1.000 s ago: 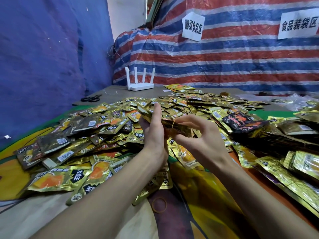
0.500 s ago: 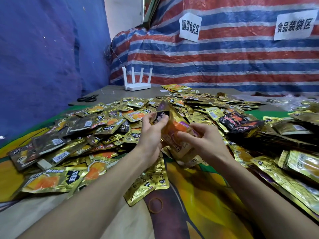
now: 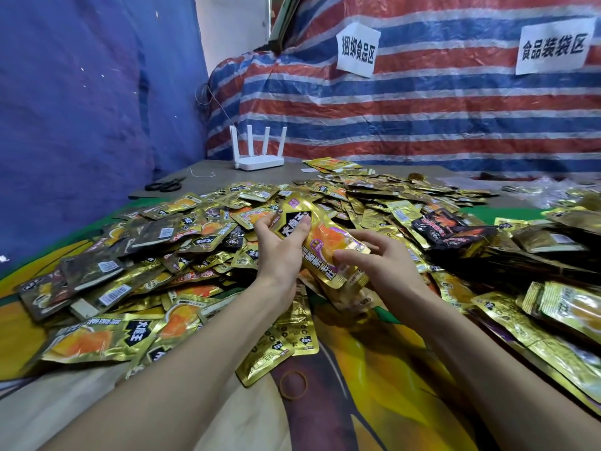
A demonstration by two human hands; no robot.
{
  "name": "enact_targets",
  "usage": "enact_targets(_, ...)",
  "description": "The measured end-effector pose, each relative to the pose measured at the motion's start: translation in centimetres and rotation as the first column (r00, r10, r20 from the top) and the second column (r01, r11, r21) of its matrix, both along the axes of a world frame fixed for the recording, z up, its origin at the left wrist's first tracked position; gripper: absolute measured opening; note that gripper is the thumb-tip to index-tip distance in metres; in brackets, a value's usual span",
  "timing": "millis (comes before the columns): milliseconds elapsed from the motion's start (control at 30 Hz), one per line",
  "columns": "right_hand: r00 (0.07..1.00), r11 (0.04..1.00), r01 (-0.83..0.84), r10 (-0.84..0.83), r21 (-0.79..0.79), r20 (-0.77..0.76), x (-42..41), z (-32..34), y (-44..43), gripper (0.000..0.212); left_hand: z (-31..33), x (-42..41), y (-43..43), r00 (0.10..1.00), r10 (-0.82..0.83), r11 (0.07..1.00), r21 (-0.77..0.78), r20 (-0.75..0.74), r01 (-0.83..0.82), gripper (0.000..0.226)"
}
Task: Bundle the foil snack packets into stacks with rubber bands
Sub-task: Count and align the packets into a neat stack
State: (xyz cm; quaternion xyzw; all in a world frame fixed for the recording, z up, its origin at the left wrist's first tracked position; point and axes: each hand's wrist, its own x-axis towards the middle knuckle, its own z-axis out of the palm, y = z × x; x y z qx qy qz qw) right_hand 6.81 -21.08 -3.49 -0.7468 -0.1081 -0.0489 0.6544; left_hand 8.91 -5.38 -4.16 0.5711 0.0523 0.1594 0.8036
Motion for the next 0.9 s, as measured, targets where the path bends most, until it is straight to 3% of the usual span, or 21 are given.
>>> enact_targets(167,0.967,0.99,0.043,-0.008,-0.131,0.256,-0.5,0.0,0.2,0.041,-0.2,0.2,0.4,0.999,0.002,0.999,-0.032,-0.054,-0.004,0.049)
enact_targets(267,0.932,0.952,0.108,0.002,-0.285,0.362,-0.3,0.1,-0.2,0.022,-0.6,0.4,0.5,0.994,0.028,0.999,0.046,-0.102,-0.023,0.044)
enact_targets(367,0.933,0.903,0.095,0.066,-0.419,0.354,-0.1,0.3,-0.8,0.009,-0.6,0.5,0.6,0.99,0.029,0.993,0.12,-0.139,-0.012,0.051)
enact_targets(467,0.925,0.798,0.151,0.095,-0.584,0.369,0.1,0.6,-0.8,0.008,-0.6,0.7,0.7,0.985,-0.023,0.982,0.182,-0.172,0.055,0.061)
enact_targets(600,0.906,0.622,0.114,0.256,-0.775,0.338,-0.1,0.7,-0.5,0.017,-0.6,0.9,1.0,0.981,-0.059,0.954,0.28,-0.182,0.109,0.061)
enact_targets(733,0.902,0.573,0.157,0.248,-0.804,0.353,-0.2,0.8,-0.3,0.023,0.0,0.5,1.1,0.959,-0.197,0.887,0.379,-0.204,0.263,0.054)
enact_targets(900,0.889,0.656,0.222,0.168,-0.721,0.427,-0.2,0.9,-0.9,0.02,1.2,-0.4,0.9,0.883,-0.413,0.741,0.481,-0.222,0.468,0.03)
